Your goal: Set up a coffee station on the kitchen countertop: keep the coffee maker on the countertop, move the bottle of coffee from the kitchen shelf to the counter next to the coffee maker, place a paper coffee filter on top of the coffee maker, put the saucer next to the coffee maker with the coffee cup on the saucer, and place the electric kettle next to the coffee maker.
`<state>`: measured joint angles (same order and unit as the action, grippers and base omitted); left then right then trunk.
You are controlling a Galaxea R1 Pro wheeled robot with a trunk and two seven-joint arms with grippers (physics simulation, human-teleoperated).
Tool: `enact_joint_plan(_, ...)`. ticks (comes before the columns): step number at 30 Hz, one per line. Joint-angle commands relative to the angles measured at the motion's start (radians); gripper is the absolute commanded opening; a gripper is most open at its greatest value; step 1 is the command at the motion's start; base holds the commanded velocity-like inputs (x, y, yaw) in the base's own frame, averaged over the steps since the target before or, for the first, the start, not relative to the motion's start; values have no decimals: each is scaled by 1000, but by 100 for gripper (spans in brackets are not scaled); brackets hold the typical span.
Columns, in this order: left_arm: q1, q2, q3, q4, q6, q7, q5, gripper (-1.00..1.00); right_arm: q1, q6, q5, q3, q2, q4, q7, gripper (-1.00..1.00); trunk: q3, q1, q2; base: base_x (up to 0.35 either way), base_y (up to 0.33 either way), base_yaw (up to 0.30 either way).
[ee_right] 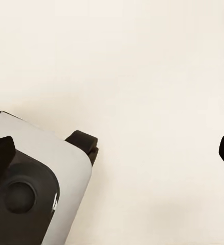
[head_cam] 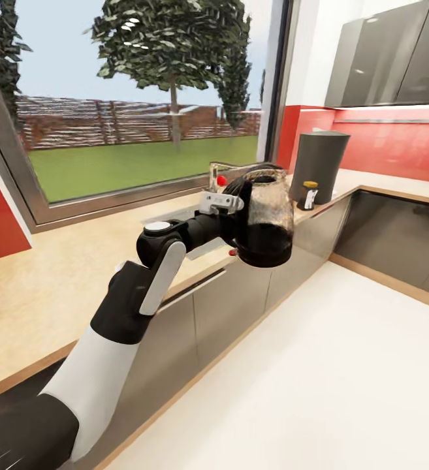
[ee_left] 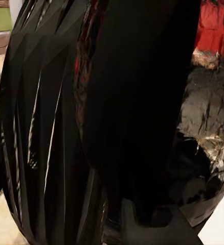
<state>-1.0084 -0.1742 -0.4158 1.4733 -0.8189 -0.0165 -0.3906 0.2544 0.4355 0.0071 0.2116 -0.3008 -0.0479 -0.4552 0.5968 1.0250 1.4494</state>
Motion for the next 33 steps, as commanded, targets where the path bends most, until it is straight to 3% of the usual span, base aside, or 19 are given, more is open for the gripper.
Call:
enact_joint_plan(1, -1, 0, 0, 1, -5, -2, -1, -100, 2, 7, 1, 3, 0, -4, 0, 100, 1, 0, 1, 0, -233, -118)
enact_joint_plan(9, -1, 0, 1, -2, -5, -2, -1, -100, 2, 7, 1, 3, 0, -4, 1, 100, 1, 0, 1, 0, -288, -141)
enact_joint_plan(27, -1, 0, 7, -9, -1, 7, -4, -100, 2, 8, 2, 3, 0, -4, 3, 100, 1, 0, 1, 0, -276, -262)
enact_joint_plan(29, -1, 0, 9, -13, -1, 25, -5, -100, 2, 8, 2, 3, 0, -4, 4, 100, 1, 0, 1, 0, -38, -268)
enact_joint_plan(30, 0, 0, 11, -19, 0, 73, -4, -100, 2, 8, 2, 3, 0, -4, 4, 100, 1, 0, 1, 0, -17, -268)
enact_joint_plan(31, 4, 0, 7, -27, 24, 184, -2, -100, 2, 8, 2, 3, 0, -4, 4, 100, 1, 0, 1, 0, -6, -268)
enact_joint_plan(32, 30, 23, -24, -30, 104, 232, 0, -100, 2, 8, 2, 3, 0, -4, 4, 100, 1, 0, 1, 0, -2, -266)
enact_joint_plan(33, 40, 37, -36, -30, 129, 238, 0, -100, 2, 8, 2, 3, 0, -4, 4, 100, 1, 0, 1, 0, -2, -264)
